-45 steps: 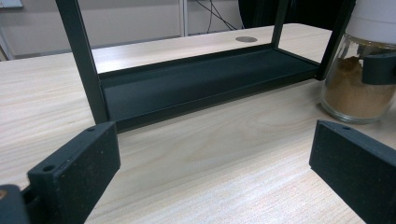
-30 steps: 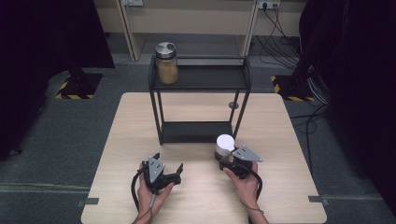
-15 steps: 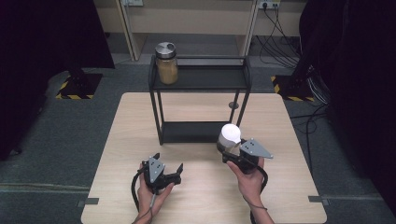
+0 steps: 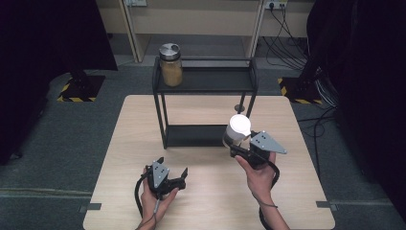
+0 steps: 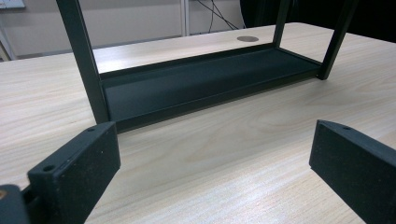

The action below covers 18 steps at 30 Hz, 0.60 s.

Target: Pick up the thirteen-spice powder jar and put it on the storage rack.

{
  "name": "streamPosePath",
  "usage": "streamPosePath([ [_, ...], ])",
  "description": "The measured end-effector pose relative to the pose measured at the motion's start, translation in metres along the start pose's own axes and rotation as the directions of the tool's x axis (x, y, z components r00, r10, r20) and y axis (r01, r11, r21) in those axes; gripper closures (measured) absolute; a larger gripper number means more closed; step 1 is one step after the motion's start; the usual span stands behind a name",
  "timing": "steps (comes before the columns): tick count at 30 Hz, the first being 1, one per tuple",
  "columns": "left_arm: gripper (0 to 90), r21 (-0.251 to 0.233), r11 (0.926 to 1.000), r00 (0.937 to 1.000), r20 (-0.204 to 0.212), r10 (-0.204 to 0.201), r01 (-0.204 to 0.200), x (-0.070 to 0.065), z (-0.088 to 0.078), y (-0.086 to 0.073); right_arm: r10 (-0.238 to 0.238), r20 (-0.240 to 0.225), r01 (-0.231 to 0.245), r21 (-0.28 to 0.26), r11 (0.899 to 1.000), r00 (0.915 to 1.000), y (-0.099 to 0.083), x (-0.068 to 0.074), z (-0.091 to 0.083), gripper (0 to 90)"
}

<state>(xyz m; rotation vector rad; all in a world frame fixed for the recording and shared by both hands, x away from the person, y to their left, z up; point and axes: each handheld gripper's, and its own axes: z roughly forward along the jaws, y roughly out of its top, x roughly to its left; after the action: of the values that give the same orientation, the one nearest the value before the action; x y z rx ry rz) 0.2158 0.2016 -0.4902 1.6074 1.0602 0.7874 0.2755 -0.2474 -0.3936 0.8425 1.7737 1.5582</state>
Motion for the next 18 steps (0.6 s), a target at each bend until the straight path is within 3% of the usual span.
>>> streamPosePath([
  [18,1.6,0.000,1.0000,1.0000,-0.004,-0.008,0.008,0.000,0.000,0.000,-0.001,-0.007,0.001,-0.029,1.000,1.0000,0.029,0.000,0.004,30.6],
])
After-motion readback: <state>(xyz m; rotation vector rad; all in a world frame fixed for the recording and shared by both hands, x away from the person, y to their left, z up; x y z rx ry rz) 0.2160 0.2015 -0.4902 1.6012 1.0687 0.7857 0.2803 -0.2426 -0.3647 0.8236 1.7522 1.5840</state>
